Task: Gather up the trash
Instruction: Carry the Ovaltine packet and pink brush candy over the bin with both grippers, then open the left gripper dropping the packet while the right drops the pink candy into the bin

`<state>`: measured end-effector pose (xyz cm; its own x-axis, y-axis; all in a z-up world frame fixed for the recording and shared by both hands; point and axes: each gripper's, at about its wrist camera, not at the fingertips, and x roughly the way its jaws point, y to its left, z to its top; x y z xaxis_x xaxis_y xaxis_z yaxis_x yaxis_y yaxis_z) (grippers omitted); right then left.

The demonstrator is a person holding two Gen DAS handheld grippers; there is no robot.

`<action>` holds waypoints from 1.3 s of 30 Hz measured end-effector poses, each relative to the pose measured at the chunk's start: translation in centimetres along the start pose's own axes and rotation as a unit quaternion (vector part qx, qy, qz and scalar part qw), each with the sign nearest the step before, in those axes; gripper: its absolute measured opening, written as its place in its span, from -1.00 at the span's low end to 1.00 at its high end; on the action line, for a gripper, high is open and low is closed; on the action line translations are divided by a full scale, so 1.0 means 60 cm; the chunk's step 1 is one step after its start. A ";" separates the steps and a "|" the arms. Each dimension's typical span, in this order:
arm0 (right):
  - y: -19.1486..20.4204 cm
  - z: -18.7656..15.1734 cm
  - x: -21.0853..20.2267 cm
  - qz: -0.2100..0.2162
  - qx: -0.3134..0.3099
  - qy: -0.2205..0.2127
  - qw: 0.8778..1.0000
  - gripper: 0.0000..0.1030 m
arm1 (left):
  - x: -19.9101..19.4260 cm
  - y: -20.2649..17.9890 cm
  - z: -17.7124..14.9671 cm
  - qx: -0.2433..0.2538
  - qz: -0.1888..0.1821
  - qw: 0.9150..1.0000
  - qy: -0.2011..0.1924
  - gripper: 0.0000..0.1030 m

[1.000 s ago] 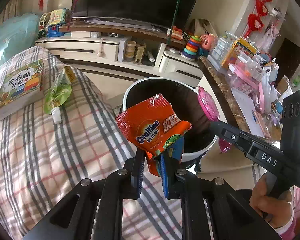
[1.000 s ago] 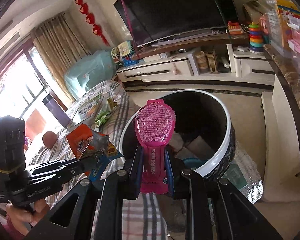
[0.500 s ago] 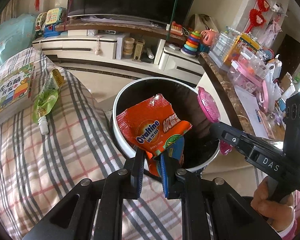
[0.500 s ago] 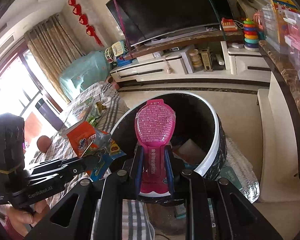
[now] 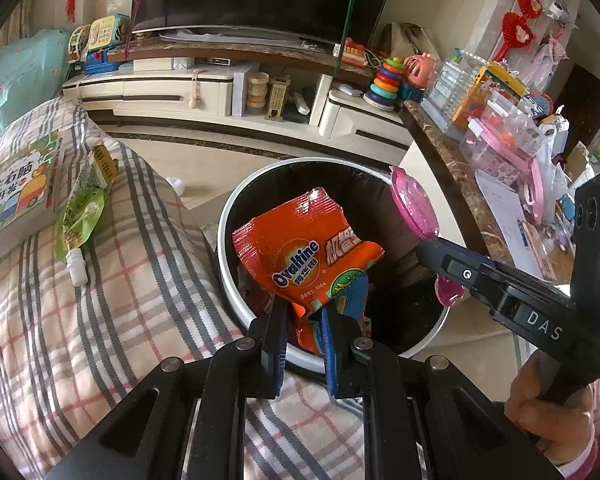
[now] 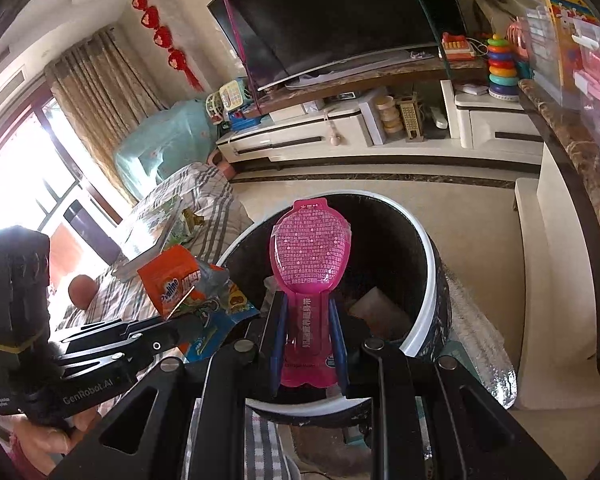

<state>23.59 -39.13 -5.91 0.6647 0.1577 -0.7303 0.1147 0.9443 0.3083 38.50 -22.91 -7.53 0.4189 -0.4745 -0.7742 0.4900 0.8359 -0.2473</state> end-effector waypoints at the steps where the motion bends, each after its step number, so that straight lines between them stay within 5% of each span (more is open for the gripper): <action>1: 0.000 0.002 0.001 -0.001 0.000 0.000 1.000 -0.61 | 0.000 0.001 0.000 0.000 0.000 1.000 0.000 -0.74; 20: -0.010 0.021 0.020 -0.006 0.008 0.012 1.000 -0.60 | 0.029 -0.008 0.020 0.002 0.011 1.000 0.011 -0.72; 23: -0.010 0.022 0.021 -0.007 0.008 0.013 1.000 -0.60 | 0.031 -0.009 0.023 0.000 0.015 1.000 0.012 -0.53; 26: -0.012 0.023 0.023 -0.004 0.012 0.016 1.000 -0.53 | 0.028 -0.011 0.023 0.001 0.026 1.000 0.009 -0.14; 28: -0.015 0.023 0.022 0.000 0.018 0.015 1.000 -0.48 | 0.021 -0.013 0.021 0.003 0.034 0.999 0.003 -0.10; 30: -0.019 0.023 0.018 -0.001 0.024 0.011 1.000 -0.26 | 0.015 -0.015 0.015 0.001 0.034 0.999 0.001 -0.06; 34: -0.019 0.020 0.001 0.004 0.032 -0.001 0.999 -0.15 | -0.007 -0.017 0.001 -0.002 0.037 0.999 -0.009 0.09; 39: -0.005 0.013 -0.031 0.016 0.030 -0.024 0.999 0.44 | -0.049 -0.007 -0.030 -0.014 0.036 0.999 -0.025 0.24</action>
<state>22.89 -39.93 -4.15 0.7038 0.1713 -0.6895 0.1366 0.9198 0.3679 35.69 -21.35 -6.18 0.4902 -0.4258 -0.7605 0.4368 0.8751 -0.2084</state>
